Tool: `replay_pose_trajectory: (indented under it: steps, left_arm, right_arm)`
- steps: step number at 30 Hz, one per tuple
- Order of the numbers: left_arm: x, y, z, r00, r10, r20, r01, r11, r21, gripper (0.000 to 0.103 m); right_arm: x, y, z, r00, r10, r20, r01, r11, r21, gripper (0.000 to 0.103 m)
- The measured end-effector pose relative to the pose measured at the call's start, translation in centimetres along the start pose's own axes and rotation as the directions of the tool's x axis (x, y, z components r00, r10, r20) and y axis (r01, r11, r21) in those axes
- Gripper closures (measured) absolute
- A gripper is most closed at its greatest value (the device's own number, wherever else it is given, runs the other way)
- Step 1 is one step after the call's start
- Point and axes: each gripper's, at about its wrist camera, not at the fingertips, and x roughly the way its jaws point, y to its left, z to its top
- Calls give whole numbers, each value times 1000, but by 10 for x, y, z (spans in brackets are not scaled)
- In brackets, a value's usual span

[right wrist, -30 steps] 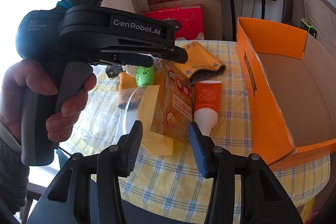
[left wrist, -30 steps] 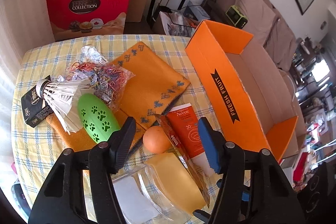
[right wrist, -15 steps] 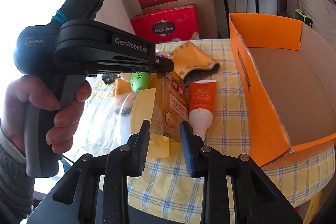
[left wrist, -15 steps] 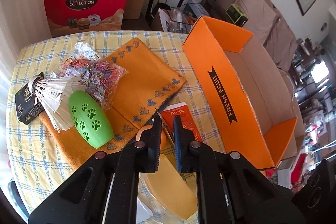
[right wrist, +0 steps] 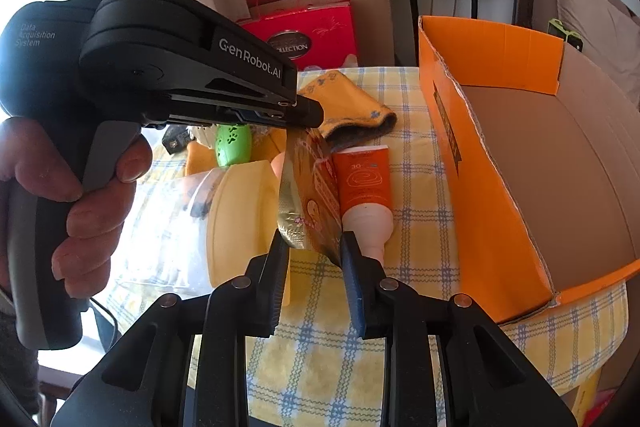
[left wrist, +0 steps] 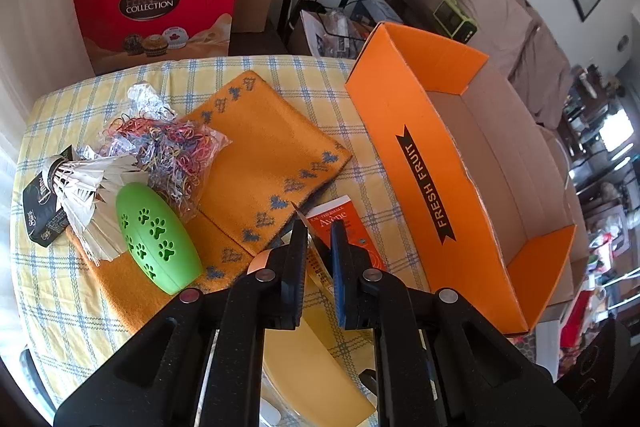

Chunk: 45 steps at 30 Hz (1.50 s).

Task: Organize objects
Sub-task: 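Close the right gripper on the gold snack packet, then lift the packet with the right gripper and carry it over the orange box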

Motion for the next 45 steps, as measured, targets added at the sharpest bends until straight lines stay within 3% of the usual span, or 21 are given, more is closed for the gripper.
replay_pose_trajectory:
  steps: [2, 5, 21, 33, 39, 45]
  left_arm:
    - [-1, 0, 0, 1000, 0, 2, 0, 1000, 1, 96]
    - [-5, -3, -2, 1000, -9, 16, 8, 1000, 10, 97]
    - [-73, -32, 7, 988, -89, 126, 83, 995, 48, 98]
    - [-106, -91, 24, 964, -196, 182, 176, 977, 123, 98]
    - [-103, -126, 32, 956, -227, 186, 195, 965, 175, 98]
    - [-73, -160, 45, 966, -220, 138, 184, 955, 233, 98]
  right_arm:
    - [2, 1, 0, 1000, -13, 0, 13, 1000, -6, 91]
    - [4, 0, 0, 1000, 4, -3, -4, 1000, -4, 94]
    - [-44, 0, 20, 995, 45, 83, -45, 999, -7, 95]
    - [-99, -32, 36, 986, 11, 166, -18, 999, 41, 95]
    - [-123, -56, 39, 979, -29, 204, 12, 997, 81, 95]
    - [-120, -91, 37, 977, -96, 188, 71, 988, 137, 95]
